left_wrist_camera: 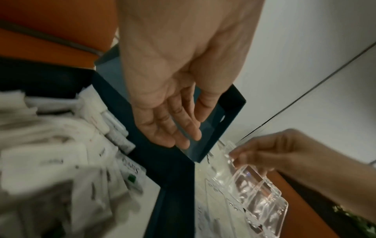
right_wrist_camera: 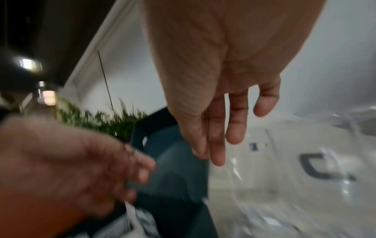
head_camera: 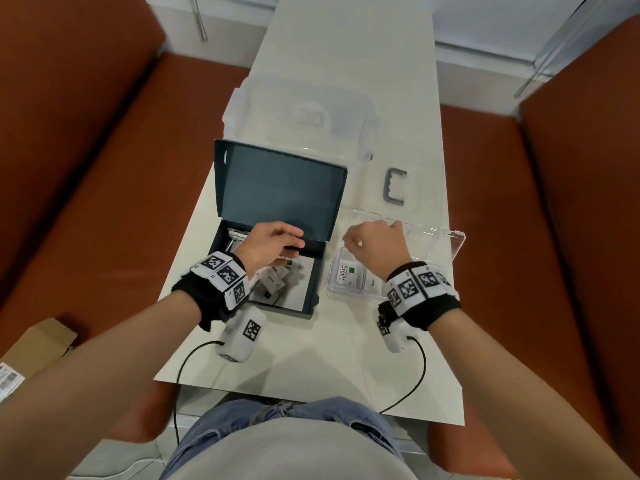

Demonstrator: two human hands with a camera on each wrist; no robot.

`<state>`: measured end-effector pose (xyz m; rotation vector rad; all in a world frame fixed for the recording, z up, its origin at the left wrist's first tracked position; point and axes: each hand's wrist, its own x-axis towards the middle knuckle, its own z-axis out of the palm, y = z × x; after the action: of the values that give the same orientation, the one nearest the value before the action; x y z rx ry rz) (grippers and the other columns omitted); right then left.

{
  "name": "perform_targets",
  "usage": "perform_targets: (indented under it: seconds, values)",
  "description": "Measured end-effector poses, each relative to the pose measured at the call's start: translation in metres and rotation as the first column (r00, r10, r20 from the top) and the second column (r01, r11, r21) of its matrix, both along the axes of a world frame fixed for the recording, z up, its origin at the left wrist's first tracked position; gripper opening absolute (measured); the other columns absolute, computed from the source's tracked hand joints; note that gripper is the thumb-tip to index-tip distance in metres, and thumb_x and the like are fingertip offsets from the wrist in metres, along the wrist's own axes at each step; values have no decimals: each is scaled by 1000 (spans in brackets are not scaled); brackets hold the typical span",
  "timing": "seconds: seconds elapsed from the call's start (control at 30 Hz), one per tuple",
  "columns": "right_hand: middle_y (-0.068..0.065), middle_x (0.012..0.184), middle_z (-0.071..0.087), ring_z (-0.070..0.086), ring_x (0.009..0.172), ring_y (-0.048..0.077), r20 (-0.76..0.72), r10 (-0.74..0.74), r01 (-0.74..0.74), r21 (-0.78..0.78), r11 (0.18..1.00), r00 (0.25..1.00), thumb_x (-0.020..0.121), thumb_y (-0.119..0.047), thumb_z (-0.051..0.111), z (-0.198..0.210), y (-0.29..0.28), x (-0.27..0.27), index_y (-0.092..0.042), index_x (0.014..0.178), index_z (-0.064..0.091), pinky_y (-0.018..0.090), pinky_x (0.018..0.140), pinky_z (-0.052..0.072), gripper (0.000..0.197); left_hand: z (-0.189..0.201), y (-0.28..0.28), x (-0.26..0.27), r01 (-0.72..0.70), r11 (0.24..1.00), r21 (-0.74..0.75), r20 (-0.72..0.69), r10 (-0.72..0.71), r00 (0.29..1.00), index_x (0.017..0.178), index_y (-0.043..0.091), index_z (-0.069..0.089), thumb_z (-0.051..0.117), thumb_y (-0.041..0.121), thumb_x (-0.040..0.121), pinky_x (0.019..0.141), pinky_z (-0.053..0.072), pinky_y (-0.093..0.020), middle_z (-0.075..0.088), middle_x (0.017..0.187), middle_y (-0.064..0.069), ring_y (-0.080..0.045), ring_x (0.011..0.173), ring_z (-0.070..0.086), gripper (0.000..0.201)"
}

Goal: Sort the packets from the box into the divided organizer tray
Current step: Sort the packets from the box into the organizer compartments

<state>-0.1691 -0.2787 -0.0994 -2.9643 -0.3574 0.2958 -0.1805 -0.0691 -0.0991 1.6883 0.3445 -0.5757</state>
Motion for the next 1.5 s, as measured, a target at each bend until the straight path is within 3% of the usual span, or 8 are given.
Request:
perform_targets:
  seconds: [0.23, 0.53, 0.83, 1.17, 1.27, 1.37, 1.43, 1.5]
  values:
    - [4, 91, 74, 65, 76, 13, -289, 68, 119, 583, 803, 955, 90, -12, 60, 31, 57, 16, -9, 100, 74, 16, 75, 48, 17, -2, 58, 19, 351, 876, 330, -7, -370, 929, 105, 11, 65, 53, 14, 97, 67, 48, -25, 70, 99, -6, -20, 84, 65, 15]
    - [15, 109, 60, 59, 103, 30, -547, 48, 10, 102, 995, 836, 82, -14, 68, -56, 132, 7, -5, 112, 57, 28, 77, 46, 34, -49, 71, 11, 581, 315, 751, -282, -642, 713, 137, 7, 42, 61, 15, 89, 102, 42, -38, 37, 142, -18, -33, 124, 47, 52]
    - [17, 129, 47, 53, 115, 35, -555, -107, 120, -13, 993, 825, 75, -16, 77, -78, 157, 11, -3, 129, 48, 39, 93, 49, 63, -62, 72, 6, 631, 199, 750, -363, -674, 643, 151, 11, 12, 80, 13, 76, 107, 39, -41, 17, 153, -22, -40, 136, 34, 101]
    - [20, 128, 45, 53, 112, 37, -528, -148, 244, 115, 963, 836, 78, -6, 72, -84, 169, 1, -4, 130, 41, 40, 91, 49, 60, -69, 81, 7, 472, 361, 804, -129, -670, 731, 124, 0, 48, 49, 0, 91, 93, 47, -39, 53, 124, -23, -38, 110, 57, 32]
    - [19, 118, 55, 57, 106, 35, -540, -143, 260, 146, 954, 829, 76, -4, 74, -80, 172, 0, 0, 124, 45, 35, 79, 49, 56, -70, 81, 5, 416, 408, 813, -59, -653, 755, 125, 1, 47, 43, 0, 93, 88, 47, -38, 56, 119, -22, -38, 106, 60, 32]
    - [15, 101, 58, 56, 85, 28, -537, -155, 278, 156, 948, 829, 79, -6, 71, -76, 168, 2, -4, 87, 54, 26, 59, 42, 19, -72, 78, 2, 390, 465, 795, -11, -631, 775, 135, 4, 40, 45, 2, 93, 88, 46, -39, 56, 121, -22, -37, 107, 60, 43]
    - [12, 92, 54, 52, 79, 26, -540, -151, 284, 172, 943, 828, 83, -8, 67, -76, 164, 3, -8, 68, 45, 23, 49, 34, 27, -71, 76, 1, 346, 531, 773, 56, -601, 797, 134, 5, 43, 49, 0, 91, 87, 46, -39, 57, 120, -23, -38, 106, 59, 43]
    - [14, 93, 56, 58, 89, 29, -542, -143, 291, 197, 936, 828, 83, -9, 68, -73, 160, 3, -3, 80, 55, 25, 58, 40, 15, -68, 74, 0, 309, 567, 763, 97, -574, 813, 127, 5, 48, 53, -2, 89, 86, 44, -39, 54, 120, -21, -37, 107, 57, 39]
